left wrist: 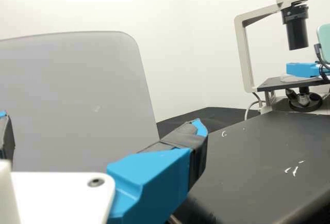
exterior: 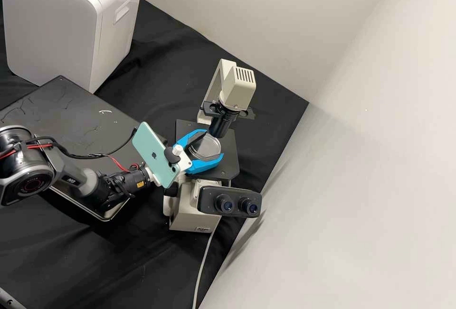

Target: Place the petri dish on the bench

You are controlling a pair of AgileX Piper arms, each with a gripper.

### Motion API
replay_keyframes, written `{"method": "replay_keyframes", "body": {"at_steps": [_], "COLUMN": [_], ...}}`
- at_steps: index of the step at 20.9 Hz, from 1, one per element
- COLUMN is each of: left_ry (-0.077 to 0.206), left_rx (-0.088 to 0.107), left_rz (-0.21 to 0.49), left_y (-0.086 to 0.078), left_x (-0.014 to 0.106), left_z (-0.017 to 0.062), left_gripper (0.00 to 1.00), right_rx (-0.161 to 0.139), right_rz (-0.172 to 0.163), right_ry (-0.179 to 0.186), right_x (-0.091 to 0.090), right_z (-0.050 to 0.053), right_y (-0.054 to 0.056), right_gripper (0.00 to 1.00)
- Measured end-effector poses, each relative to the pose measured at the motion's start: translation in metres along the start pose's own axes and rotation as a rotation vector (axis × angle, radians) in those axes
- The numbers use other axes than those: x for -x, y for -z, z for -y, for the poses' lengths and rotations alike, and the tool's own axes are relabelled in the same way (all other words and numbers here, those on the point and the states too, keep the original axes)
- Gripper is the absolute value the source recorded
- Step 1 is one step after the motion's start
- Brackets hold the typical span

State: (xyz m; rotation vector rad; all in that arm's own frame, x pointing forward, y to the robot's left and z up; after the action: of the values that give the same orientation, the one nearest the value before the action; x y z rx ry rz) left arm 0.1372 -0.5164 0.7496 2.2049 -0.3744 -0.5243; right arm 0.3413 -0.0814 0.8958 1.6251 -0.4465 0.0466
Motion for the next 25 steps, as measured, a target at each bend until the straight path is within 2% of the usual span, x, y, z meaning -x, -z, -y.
{"method": "replay_keyframes", "body": {"at_steps": [2,18,21,25], "left_ry": [0.0,0.0,0.001,0.001], "left_rx": [0.0,0.0,0.0,0.0], "left_rz": [0.0,0.0,0.0,0.0], "left_y": [0.0,0.0,0.0,0.0], "left_x": [0.0,0.0,-0.0001,-0.0001], "left_z": [0.0,0.0,0.0002,0.0002], "left_gripper": [1.0,1.0,1.0,1.0], "right_rx": [0.014,0.015,0.014,0.014], "right_rz": [0.003,0.006,0.009,0.005], "right_ry": [-0.007,-0.007,-0.003,0.011], "right_x": [0.0,0.001,0.0017,0.0025], "right_z": [0.0003,0.0006,-0.0015,0.0015], "right_y": [0.0005,0.0005,0.003,0.0067], "right_gripper": [1.0,1.0,1.0,1.0]}}
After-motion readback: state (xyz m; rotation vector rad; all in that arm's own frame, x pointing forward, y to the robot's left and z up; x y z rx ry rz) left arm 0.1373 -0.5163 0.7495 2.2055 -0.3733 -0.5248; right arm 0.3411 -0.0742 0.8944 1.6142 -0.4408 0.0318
